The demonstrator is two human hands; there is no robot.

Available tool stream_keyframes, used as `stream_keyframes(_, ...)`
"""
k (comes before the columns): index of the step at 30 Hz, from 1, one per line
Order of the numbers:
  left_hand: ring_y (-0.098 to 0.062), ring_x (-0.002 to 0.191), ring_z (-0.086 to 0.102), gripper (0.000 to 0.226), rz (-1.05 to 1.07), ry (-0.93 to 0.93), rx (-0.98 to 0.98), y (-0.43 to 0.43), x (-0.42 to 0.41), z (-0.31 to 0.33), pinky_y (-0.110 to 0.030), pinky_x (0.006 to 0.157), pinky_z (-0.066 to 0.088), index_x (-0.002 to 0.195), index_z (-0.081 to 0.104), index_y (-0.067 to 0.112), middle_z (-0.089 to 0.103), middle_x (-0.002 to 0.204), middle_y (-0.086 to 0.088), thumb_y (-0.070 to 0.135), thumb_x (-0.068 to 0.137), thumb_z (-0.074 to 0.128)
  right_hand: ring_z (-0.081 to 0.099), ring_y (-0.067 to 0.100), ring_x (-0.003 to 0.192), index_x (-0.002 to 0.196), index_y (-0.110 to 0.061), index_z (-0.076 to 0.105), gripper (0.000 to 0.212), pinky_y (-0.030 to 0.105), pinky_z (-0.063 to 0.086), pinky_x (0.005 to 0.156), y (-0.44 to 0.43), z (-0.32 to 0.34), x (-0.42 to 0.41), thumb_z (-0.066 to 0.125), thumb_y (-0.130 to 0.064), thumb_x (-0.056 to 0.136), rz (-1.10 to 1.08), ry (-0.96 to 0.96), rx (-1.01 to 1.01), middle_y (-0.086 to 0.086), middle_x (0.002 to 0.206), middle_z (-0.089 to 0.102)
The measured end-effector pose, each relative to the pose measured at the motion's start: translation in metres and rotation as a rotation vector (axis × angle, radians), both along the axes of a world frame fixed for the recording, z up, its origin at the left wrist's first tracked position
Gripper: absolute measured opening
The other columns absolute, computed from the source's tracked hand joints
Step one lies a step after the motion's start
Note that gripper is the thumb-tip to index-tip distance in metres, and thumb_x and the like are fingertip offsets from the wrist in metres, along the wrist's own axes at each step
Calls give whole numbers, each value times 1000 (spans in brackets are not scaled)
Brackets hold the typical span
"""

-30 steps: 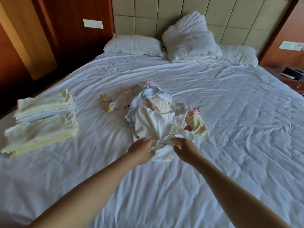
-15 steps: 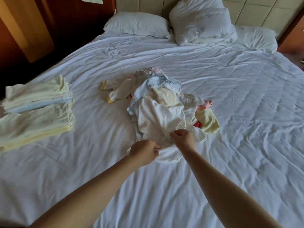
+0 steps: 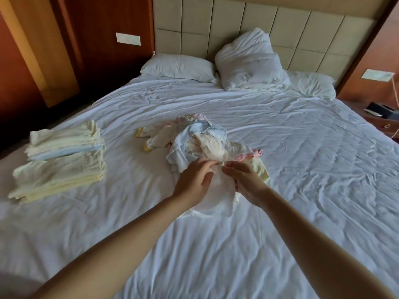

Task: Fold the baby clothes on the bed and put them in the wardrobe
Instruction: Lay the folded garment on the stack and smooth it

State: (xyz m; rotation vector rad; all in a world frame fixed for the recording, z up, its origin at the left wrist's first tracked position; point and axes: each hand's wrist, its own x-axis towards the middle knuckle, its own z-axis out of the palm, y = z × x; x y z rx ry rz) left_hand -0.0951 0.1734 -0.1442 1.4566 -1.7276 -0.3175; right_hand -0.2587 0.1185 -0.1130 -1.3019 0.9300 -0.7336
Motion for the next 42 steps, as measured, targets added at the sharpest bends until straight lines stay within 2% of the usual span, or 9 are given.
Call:
stream_keyframes(2,-14,129,45,42,-42,-6,38,9,-8,12,-23,107,34,138,50,13,51,140,-1,6,97,50,54,26,84,102,-8,67,28,28,45,67,9,16,-7,71,-26,81,134,15,8,17,93,57)
stream_keyframes(4,-14,131,44,40,-85,7,90,19,-14,23,-17,105,29,137,49,8,50,140,0,6,97,51,56,24,84,99,-9,67,16,30,46,70,21,33,-14,66,-19,87,224,27,-5,16,92,60)
stream_keyframes(9,-11,87,61,12,-49,-26,271,42,-8,38,-29,75,45,95,56,26,62,90,11,38,96,56,58,19,75,90,-11,59,14,30,46,64,44,60,-24,47,-17,90,28,-74,9,8,82,60)
stream_keyframes(13,5,57,47,35,-1,80,183,58,1,54,-18,57,34,68,43,29,53,60,21,42,88,68,37,20,59,70,-18,50,9,31,26,52,55,71,-29,46,-20,77,-214,-67,-108,5,66,41)
stream_keyframes(17,-2,63,45,30,86,66,90,68,16,71,-26,61,33,74,43,29,49,65,12,33,87,70,34,15,53,61,-21,48,28,27,23,50,64,83,-30,47,-15,88,-274,-44,-204,-2,57,38)
stream_keyframes(22,-8,70,51,21,129,91,-13,73,35,91,-28,66,36,80,50,31,54,73,11,36,88,69,47,14,60,78,-14,63,11,23,34,51,74,107,-24,58,-24,76,-218,-67,-337,3,66,50)
stream_keyframes(32,-6,61,47,18,287,-68,-189,82,54,149,-23,56,30,92,68,21,46,60,10,36,84,74,49,-5,54,84,-16,64,13,13,39,52,49,147,-11,57,-10,94,-381,17,-662,-7,72,58)
stream_keyframes(38,-1,54,44,19,225,-125,38,101,38,87,-25,53,28,76,57,34,44,56,8,44,84,71,56,9,66,89,-13,70,11,21,43,57,49,95,-10,59,-13,92,-318,351,-639,0,78,64)
stream_keyframes(42,-3,62,50,23,201,-164,197,119,21,30,-18,54,31,90,69,27,52,61,12,49,85,68,56,14,73,90,-11,73,12,15,40,57,60,38,-21,60,-12,92,-199,556,-583,4,80,63)
